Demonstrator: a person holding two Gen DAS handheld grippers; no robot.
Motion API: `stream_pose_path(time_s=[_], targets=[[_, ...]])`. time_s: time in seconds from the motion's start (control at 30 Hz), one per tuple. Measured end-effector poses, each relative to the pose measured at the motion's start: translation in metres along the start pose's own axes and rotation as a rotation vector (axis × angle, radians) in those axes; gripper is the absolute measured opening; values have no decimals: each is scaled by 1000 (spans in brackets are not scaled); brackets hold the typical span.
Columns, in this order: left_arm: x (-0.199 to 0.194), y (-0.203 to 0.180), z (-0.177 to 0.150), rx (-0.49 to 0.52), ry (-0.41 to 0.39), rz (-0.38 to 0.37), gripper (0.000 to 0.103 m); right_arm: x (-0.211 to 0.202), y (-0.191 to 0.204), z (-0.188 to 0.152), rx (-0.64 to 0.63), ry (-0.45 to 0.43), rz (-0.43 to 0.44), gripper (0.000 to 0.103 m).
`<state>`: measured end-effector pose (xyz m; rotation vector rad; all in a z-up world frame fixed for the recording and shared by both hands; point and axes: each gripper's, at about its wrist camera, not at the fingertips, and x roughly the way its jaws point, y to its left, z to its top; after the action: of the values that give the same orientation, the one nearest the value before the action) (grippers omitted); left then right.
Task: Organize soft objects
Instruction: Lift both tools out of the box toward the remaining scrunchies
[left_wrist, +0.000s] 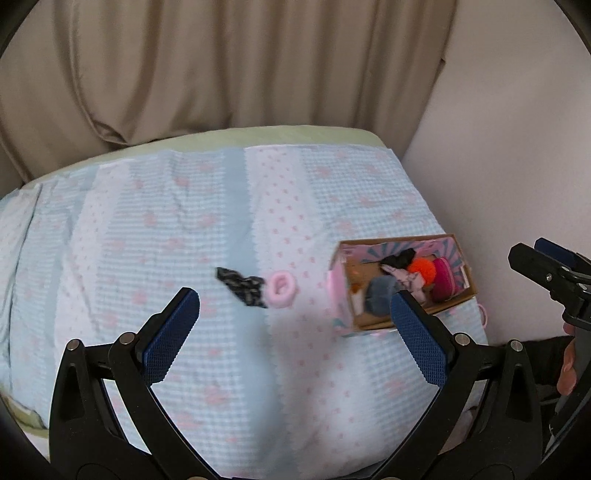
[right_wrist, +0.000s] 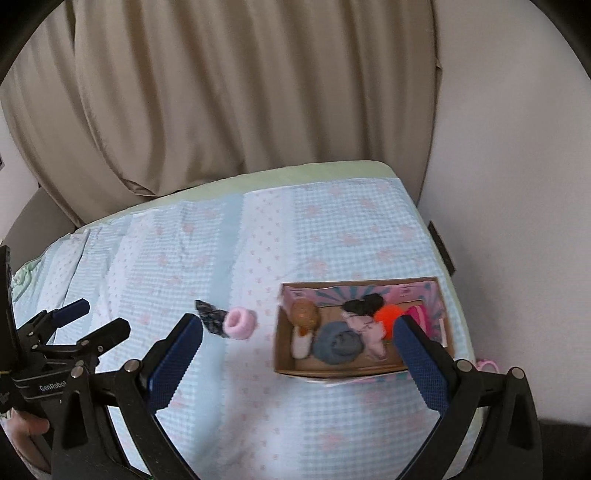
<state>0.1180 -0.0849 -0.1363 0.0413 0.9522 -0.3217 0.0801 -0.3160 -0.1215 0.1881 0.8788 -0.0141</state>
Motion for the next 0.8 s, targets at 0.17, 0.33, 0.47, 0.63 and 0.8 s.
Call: stream_pose_path(time_s=[0.17, 0.33, 0.47, 0.63, 0.8], targets=[[-5, 47, -9, 16, -2, 12, 103, 15, 42, -8, -7, -4, 2, 103], [14, 90, -16, 68, 20, 5, 103, 34, 80, -18, -19, -3, 8, 103], [45, 120, -21, 111, 65, -32, 103, 66, 107, -29, -11, 11, 1, 103], [96, 148, -27, 169, 110, -96, 103, 111, 128, -47, 12, 30, -5, 103], [155, 163, -31, 220, 127, -155, 103, 164, 143, -66, 0, 51, -23, 103]])
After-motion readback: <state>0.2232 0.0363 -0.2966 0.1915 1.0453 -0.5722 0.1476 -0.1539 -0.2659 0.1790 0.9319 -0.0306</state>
